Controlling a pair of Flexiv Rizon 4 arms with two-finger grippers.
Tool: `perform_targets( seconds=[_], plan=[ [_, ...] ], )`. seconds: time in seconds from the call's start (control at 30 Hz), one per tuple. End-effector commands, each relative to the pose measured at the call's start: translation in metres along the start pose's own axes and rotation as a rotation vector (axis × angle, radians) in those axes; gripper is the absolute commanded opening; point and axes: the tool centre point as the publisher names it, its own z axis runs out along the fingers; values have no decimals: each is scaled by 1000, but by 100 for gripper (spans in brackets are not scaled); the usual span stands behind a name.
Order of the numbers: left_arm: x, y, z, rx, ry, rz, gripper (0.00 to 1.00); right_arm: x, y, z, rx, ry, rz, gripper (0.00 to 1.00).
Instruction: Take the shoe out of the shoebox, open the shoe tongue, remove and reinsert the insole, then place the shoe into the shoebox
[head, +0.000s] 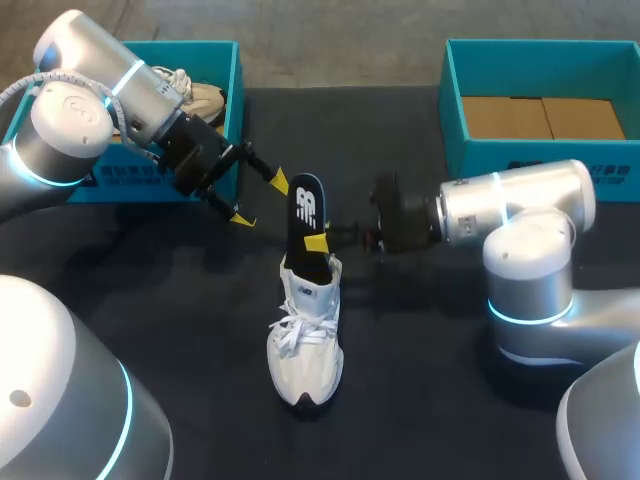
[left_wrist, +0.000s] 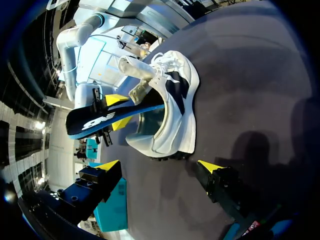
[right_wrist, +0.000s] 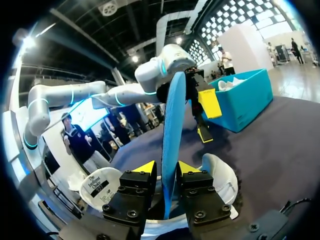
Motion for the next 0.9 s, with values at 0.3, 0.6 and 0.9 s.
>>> perform_targets(
  seconds=[0.3, 0.6, 0.9],
  plan=[
    [0, 0, 0, 0, 3, 0, 100, -5, 5, 3, 15, 0, 0, 0],
    [0, 0, 0, 0, 3, 0, 100, -12, -5, 6, 13, 7, 31, 0],
    [0, 0, 0, 0, 3, 0, 100, -10, -20, 9, 6, 11, 58, 0]
  ],
)
